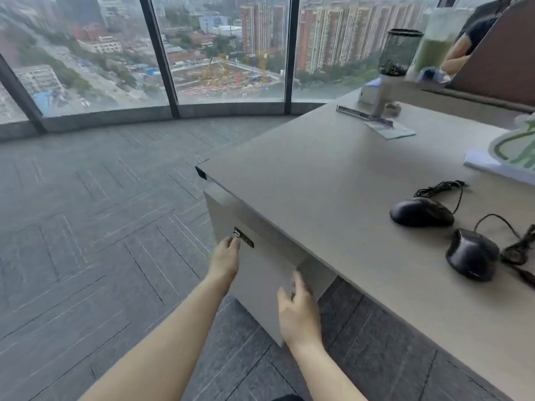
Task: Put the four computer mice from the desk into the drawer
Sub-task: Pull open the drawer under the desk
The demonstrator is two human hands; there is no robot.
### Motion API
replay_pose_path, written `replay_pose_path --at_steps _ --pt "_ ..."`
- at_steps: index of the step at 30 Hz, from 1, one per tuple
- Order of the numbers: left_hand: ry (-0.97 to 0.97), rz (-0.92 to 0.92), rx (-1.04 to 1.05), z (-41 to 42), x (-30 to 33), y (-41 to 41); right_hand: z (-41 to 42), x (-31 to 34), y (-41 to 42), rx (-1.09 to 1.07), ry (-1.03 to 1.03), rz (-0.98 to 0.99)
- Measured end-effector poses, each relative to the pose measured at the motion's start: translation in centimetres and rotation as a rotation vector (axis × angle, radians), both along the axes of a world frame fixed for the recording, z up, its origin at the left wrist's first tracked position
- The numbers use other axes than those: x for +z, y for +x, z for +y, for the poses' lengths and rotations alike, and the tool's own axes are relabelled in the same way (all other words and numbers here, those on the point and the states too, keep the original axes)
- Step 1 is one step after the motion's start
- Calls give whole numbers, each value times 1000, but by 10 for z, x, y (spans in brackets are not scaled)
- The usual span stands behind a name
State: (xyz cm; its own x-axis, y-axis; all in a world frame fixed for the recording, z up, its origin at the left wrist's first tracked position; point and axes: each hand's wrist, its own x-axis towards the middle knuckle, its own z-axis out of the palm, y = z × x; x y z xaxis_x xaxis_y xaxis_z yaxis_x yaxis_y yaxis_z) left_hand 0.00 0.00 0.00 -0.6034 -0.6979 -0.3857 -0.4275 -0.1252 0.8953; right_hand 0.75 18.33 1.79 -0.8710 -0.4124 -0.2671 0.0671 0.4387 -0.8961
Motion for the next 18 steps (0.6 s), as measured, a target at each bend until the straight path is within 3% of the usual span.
replay_pose_path --at_steps 3,6,12,18 --pt "105 25 95 -7 -5 -20 -7 -14 -17 -137 21 -135" --pt "301 85 258 -16 -10 -44 -14 -18 -28 -179 7 -137" --pt "436 85 363 -37 -28 -63 -17 -26 -31 -209 68 -87" --pt "446 73 370 -43 -30 -54 -14 -20 -21 -164 127 -22"
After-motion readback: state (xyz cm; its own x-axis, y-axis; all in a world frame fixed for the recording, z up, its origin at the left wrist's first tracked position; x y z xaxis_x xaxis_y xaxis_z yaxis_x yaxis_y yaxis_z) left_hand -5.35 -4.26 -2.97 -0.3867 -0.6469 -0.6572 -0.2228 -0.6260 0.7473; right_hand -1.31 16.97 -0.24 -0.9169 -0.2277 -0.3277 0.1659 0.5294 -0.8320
